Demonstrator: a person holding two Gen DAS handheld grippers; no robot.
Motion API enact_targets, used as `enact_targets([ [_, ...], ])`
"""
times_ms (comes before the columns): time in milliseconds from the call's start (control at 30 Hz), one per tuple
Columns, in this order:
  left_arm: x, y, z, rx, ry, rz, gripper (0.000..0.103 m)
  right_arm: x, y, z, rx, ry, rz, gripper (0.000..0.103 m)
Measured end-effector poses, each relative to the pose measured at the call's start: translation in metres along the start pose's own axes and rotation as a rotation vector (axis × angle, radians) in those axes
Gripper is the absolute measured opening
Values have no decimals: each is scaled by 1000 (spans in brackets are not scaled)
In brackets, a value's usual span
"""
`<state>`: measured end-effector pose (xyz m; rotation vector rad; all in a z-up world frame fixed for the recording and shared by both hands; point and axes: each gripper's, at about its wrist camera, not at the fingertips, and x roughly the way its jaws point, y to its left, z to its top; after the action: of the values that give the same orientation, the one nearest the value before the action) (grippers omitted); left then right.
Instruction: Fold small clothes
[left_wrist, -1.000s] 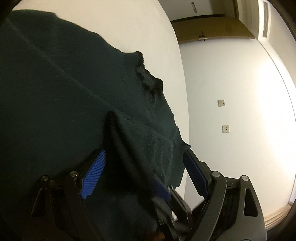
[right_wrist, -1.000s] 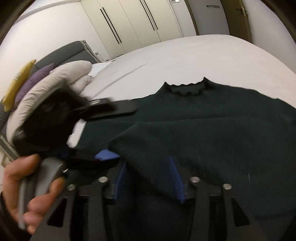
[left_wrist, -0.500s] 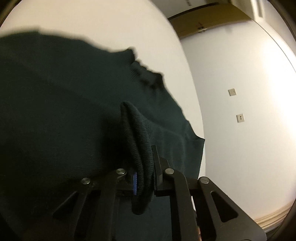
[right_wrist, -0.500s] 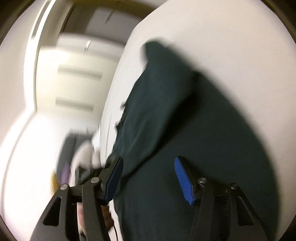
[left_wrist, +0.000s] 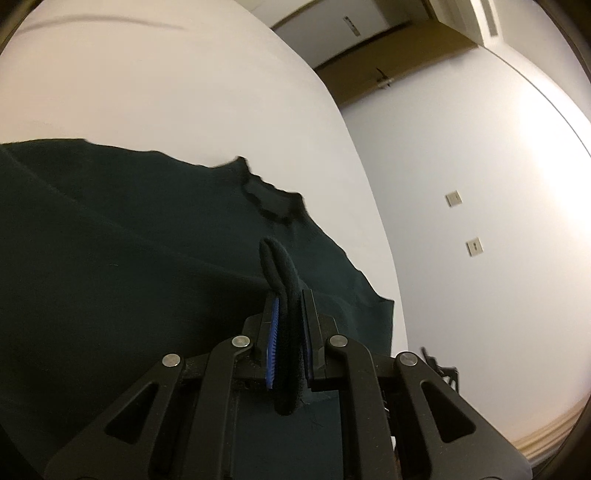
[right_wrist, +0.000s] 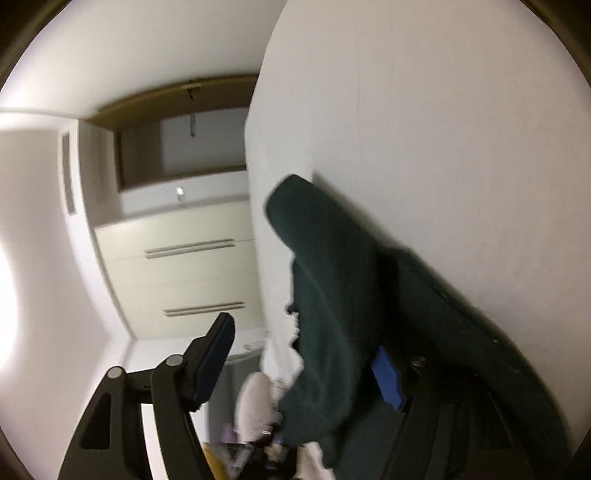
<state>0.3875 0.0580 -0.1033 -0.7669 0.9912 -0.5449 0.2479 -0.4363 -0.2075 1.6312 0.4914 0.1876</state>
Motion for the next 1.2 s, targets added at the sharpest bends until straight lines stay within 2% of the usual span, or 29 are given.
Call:
enact_targets([
  [67,-2,6,4,-22,-13,-6,9,5,3,-2,-32,9,14,82],
  [200,-16,11,9,-43,-26,-15,9,16,3,-5,-59,45,-3,82],
  [333,-2,13,4,-25,50,19,10,21,6,-6,-90,69,-21,82],
  [367,3,17,1,-31,73,46,15,17,6,-5,-96,73,-22,82],
  [400,7,20,-3,-37,98,79,26,16,5,-6,-98,77,-23,82],
  [433,7,23,-6,-41,106,95,33,16,5,-6,-96,81,-23,82],
  [500,1,29,-13,-47,74,101,79,9,4,-3,-97,92,-19,82],
  [533,-7,33,-15,-58,41,103,84,8,3,-3,-99,96,-18,82],
  [600,-8,37,-14,-73,52,87,89,10,3,-3,-103,99,-18,81],
  [767,19,28,-6,-41,203,59,89,14,4,-7,-133,97,-35,81],
  [933,38,21,-2,-25,267,95,82,13,3,-4,-130,112,-31,78],
  [1000,40,22,-2,-29,287,97,62,14,2,-4,-131,115,-24,78],
  [1033,42,23,-1,-37,297,101,56,14,3,-4,-133,115,-21,78],
  [1100,48,27,1,-56,303,118,31,16,3,-5,-137,119,-13,78],
  [1167,50,30,1,-71,298,106,28,17,4,-6,-139,123,2,79],
  [1200,51,30,1,-69,296,99,22,17,4,-6,-138,127,11,79],
])
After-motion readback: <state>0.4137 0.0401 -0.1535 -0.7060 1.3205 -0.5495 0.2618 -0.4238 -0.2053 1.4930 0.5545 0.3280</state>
